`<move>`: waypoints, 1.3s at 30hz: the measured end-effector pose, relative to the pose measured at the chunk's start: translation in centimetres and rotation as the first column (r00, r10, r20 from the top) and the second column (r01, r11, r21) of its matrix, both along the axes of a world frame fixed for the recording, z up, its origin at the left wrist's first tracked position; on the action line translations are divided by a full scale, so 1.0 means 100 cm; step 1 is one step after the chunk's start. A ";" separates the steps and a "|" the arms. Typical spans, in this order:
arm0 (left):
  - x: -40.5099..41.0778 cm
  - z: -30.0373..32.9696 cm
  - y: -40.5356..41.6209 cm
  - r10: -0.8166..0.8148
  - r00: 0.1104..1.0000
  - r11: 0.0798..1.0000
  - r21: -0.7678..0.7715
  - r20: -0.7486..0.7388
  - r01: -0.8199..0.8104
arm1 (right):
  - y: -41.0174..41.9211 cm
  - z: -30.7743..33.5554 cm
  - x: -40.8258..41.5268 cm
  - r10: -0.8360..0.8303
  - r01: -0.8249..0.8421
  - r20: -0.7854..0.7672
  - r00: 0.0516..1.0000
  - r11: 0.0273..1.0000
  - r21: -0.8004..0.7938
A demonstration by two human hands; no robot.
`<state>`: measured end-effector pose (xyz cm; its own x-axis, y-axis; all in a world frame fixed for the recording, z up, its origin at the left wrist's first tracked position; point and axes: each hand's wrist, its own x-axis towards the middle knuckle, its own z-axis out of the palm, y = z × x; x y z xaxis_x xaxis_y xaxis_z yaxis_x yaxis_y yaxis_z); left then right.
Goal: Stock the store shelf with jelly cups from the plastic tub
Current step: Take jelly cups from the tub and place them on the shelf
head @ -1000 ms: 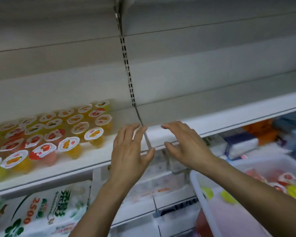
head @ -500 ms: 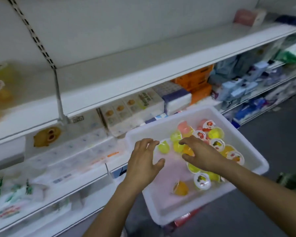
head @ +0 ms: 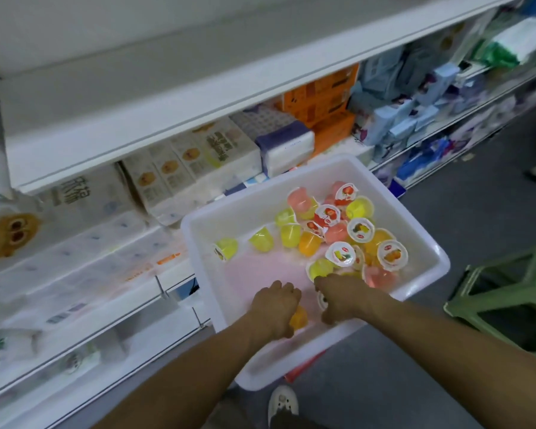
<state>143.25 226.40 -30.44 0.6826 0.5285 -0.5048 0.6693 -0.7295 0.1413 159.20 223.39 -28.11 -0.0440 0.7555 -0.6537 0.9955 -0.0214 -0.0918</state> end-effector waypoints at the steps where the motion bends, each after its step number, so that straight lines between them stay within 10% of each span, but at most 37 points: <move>1: 0.001 -0.001 0.000 0.030 1.000 0.999 -0.011 0.006 -0.030 | 0.000 0.001 0.000 -0.004 0.004 -0.009 1.000 1.000 0.024; 5: -0.010 0.013 0.006 0.347 0.921 0.935 -0.148 0.178 -0.323 | 0.000 0.016 0.004 -0.089 0.104 -0.119 0.989 0.986 0.133; 10: -0.054 0.064 0.011 0.673 0.582 0.734 -0.308 0.457 -0.606 | 0.016 0.056 -0.006 -0.144 0.254 -0.380 0.914 0.932 0.257; 21: -0.171 0.157 0.018 0.655 0.209 0.582 -0.308 0.726 -0.753 | 0.073 0.159 -0.117 0.136 0.236 -0.643 0.754 0.857 0.458; 32: -0.293 0.250 0.044 0.501 0.097 0.448 -0.161 0.860 -0.879 | 0.134 0.232 -0.251 0.320 0.270 -0.740 0.592 0.786 0.556; 39: -0.367 0.286 0.086 0.447 0.022 0.358 -0.157 0.894 -0.920 | 0.204 0.247 -0.337 0.345 0.222 -0.636 0.690 0.736 0.640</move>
